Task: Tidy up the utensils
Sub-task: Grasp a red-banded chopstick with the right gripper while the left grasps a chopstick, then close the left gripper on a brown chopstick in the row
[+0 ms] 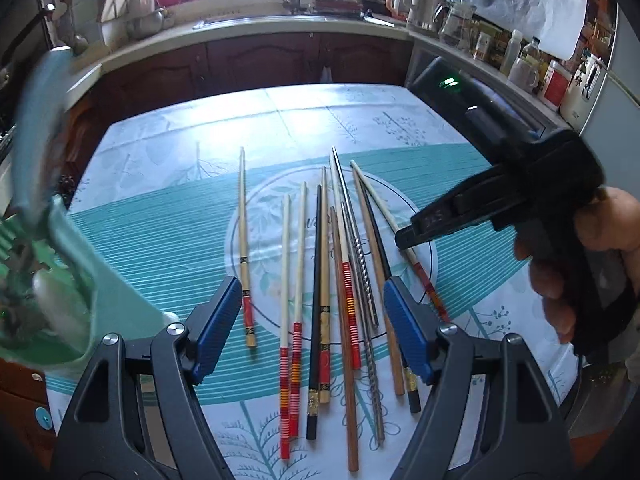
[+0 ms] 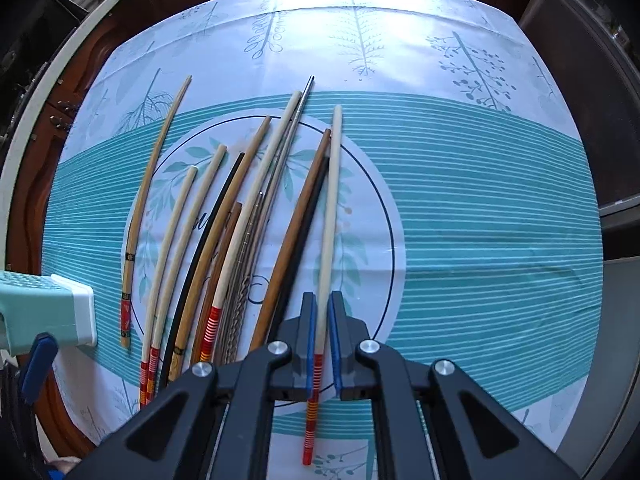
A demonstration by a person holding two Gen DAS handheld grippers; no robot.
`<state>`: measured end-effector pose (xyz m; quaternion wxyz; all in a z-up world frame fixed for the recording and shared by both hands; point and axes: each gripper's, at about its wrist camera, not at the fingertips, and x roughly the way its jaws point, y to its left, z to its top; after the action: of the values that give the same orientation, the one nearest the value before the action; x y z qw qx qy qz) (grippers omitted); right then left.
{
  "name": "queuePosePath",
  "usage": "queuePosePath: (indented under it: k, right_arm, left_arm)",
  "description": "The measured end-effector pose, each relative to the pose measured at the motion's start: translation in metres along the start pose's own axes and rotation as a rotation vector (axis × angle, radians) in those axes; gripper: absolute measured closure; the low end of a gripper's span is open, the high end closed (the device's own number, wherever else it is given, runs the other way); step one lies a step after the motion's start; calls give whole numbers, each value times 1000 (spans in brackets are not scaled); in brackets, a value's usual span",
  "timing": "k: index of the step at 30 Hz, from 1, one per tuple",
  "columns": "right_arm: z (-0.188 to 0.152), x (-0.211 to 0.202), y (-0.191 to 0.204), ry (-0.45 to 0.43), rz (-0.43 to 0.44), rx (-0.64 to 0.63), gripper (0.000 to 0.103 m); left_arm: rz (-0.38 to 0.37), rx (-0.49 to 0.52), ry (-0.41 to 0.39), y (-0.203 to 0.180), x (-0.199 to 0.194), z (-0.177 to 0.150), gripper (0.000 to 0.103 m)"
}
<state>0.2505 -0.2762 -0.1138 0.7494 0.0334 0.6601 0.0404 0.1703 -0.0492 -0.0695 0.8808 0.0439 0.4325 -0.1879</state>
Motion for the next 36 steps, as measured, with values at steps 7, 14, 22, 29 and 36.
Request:
queuePosePath:
  k: [7, 14, 22, 29, 36]
  right_arm:
    - [-17, -10, -38, -28, 155, 60, 98]
    - [-40, -25, -81, -89, 315, 150, 98]
    - [-60, -24, -115, -87, 393, 193, 98]
    - [-61, -27, -116, -93, 415, 179, 98]
    - [-61, -23, -113, -88, 417, 168, 98]
  left_arm:
    - [-85, 5, 155, -17, 46, 34, 82]
    - [-164, -42, 312, -21, 96, 66, 93]
    - [-126, -36, 421, -27, 130, 72, 93]
    - [-101, -18, 459, -35, 137, 77, 93]
    - [-62, 49, 479, -52, 137, 75, 93]
